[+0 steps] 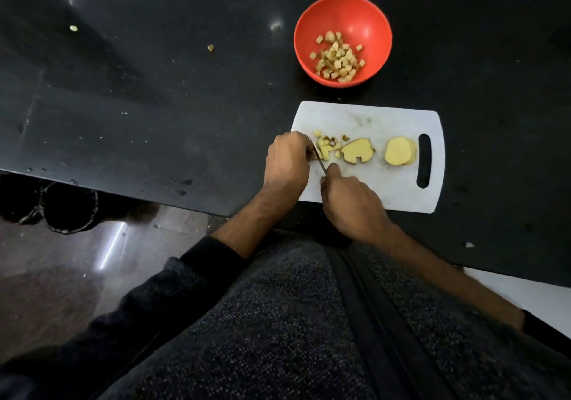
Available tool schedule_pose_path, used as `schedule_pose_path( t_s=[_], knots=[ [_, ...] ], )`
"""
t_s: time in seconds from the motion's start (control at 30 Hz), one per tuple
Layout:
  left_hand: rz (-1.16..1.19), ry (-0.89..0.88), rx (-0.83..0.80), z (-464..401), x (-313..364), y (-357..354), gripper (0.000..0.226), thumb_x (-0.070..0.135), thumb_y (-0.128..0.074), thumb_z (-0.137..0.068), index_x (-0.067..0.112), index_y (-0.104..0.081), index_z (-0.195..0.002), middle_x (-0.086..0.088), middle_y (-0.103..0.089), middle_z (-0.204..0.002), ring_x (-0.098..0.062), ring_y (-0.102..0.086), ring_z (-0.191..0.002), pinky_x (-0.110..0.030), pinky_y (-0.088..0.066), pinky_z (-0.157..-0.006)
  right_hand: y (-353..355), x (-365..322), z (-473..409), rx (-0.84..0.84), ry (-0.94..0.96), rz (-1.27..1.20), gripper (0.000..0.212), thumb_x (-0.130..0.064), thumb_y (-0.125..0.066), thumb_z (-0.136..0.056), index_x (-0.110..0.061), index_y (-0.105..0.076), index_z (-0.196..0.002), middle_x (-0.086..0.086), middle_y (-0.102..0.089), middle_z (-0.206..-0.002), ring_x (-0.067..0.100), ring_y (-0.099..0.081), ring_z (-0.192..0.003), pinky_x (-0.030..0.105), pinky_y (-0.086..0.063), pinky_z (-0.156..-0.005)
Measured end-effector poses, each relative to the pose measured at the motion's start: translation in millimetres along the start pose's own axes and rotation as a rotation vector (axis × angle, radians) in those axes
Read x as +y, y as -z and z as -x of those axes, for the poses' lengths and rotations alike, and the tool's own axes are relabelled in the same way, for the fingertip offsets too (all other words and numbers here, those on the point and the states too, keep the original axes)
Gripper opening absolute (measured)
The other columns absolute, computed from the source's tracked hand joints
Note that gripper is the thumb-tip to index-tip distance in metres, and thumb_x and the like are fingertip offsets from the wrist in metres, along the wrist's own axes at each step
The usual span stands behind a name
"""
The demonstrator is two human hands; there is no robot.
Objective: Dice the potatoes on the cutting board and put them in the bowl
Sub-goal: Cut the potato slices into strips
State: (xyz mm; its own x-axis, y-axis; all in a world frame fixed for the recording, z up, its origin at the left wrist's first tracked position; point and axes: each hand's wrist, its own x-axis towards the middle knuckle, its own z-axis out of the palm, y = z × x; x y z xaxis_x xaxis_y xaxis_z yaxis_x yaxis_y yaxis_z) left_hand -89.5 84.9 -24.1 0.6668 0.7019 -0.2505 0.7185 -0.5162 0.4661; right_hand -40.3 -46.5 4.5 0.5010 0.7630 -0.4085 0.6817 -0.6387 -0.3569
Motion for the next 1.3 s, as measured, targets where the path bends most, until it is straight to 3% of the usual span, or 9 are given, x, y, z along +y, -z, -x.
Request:
schedule_pose_path(
  t_s=[0.37,0.5,0.6,0.7,0.83,0.93,1.03,1.1,1.3],
  knots=[
    [-0.017,0.006,0.014,1.0,-2.3,-1.7,0.018,-0.002,-0.061,-0.084,0.011,-0.075,-0.084,-0.005,-0.069,-0.081,-0.023,-0.063,-0.067,-0.038,-0.057,-0.061,-5.7,5.6,7.5,-0.125,-0.037,0.089,0.027,-0.017,-0.042,-0.099,-0.008,-0.037,-0.124,0.016,-0.065,-0.101,0.036,-0.063,-0.087,0.037,-0.036,-0.062],
    [-0.033,-0.007,0.001,-0.2,-3.1,-1.5,0.024,-0.005,-0.060,-0.084,0.012,-0.075,-0.087,-0.005,-0.068,-0.083,-0.025,-0.064,-0.070,-0.036,-0.053,-0.060,-3.6,18.0,24.4,-0.201,-0.058,0.043,0.015,-0.023,-0.038,-0.100,-0.012,-0.036,-0.111,0.015,-0.064,-0.096,0.034,-0.061,-0.079,0.037,-0.038,-0.063],
    [-0.026,-0.040,-0.017,2.2,-1.9,1.4,0.026,-0.004,-0.056,-0.087,0.012,-0.076,-0.096,-0.007,-0.067,-0.092,-0.027,-0.063,-0.076,-0.033,-0.046,-0.061,0.2,27.7,33.1,-0.143,-0.039,0.008,0.017,-0.033,-0.033,-0.104,-0.016,-0.036,-0.105,0.008,-0.059,-0.081,0.035,-0.059,-0.075,0.036,-0.036,-0.059],
    [-0.009,-0.067,0.020,5.1,0.2,5.4,0.028,0.001,-0.055,-0.093,0.015,-0.076,-0.106,-0.007,-0.068,-0.102,-0.027,-0.065,-0.085,-0.038,-0.055,-0.069,6.3,34.1,34.9,0.016,-0.024,-0.003,0.018,-0.036,-0.030,-0.105,-0.021,-0.030,-0.096,-0.003,-0.043,-0.063,0.026,-0.046,-0.057,0.034,-0.031,-0.053],
    [0.029,-0.169,0.115,-0.7,6.9,2.6,0.027,0.012,-0.056,-0.098,0.012,-0.070,-0.122,-0.007,-0.065,-0.111,-0.026,-0.063,-0.100,-0.043,-0.056,-0.077,11.1,48.2,22.9,0.142,-0.091,0.024,0.022,-0.038,-0.029,-0.104,-0.019,-0.037,-0.101,-0.003,-0.043,-0.063,0.025,-0.045,-0.057,0.034,-0.034,-0.053],
    [0.093,-0.255,0.025,-11.5,13.1,-3.3,0.039,0.021,-0.059,-0.099,0.009,-0.059,-0.136,-0.005,-0.057,-0.127,-0.024,-0.054,-0.119,-0.045,-0.053,-0.092,13.7,61.1,15.0,0.200,-0.132,0.032,0.026,-0.038,-0.030,-0.104,-0.016,-0.043,-0.110,0.000,-0.050,-0.067,0.029,-0.054,-0.062,0.035,-0.040,-0.054],
    [0.119,-0.271,-0.062,-16.8,12.6,-10.7,0.047,0.038,-0.062,-0.097,0.009,-0.061,-0.135,-0.003,-0.053,-0.131,-0.023,-0.047,-0.126,-0.038,-0.046,-0.101,14.1,72.4,14.7,0.216,-0.170,0.061,0.027,-0.037,-0.031,-0.104,-0.015,-0.045,-0.110,0.002,-0.053,-0.067,0.028,-0.053,-0.061,0.035,-0.041,-0.055],
    [0.125,-0.275,-0.052,-15.1,12.9,-13.8,0.049,0.045,-0.063,-0.095,0.010,-0.064,-0.131,-0.001,-0.053,-0.127,-0.021,-0.044,-0.123,-0.032,-0.044,-0.097,12.5,77.2,17.3,0.209,-0.197,0.046,0.027,-0.036,-0.031,-0.104,-0.014,-0.046,-0.110,0.002,-0.052,-0.068,0.027,-0.050,-0.060,0.036,-0.041,-0.056],
    [0.097,-0.327,-0.011,-12.4,24.4,-22.3,0.051,0.046,-0.067,-0.091,0.009,-0.066,-0.126,-0.004,-0.058,-0.119,-0.023,-0.050,-0.115,-0.034,-0.047,-0.095,10.2,79.5,30.7,0.185,-0.252,-0.013,0.024,-0.037,-0.032,-0.104,-0.015,-0.044,-0.103,0.002,-0.049,-0.071,0.029,-0.052,-0.066,0.036,-0.037,-0.058]
  ],
)
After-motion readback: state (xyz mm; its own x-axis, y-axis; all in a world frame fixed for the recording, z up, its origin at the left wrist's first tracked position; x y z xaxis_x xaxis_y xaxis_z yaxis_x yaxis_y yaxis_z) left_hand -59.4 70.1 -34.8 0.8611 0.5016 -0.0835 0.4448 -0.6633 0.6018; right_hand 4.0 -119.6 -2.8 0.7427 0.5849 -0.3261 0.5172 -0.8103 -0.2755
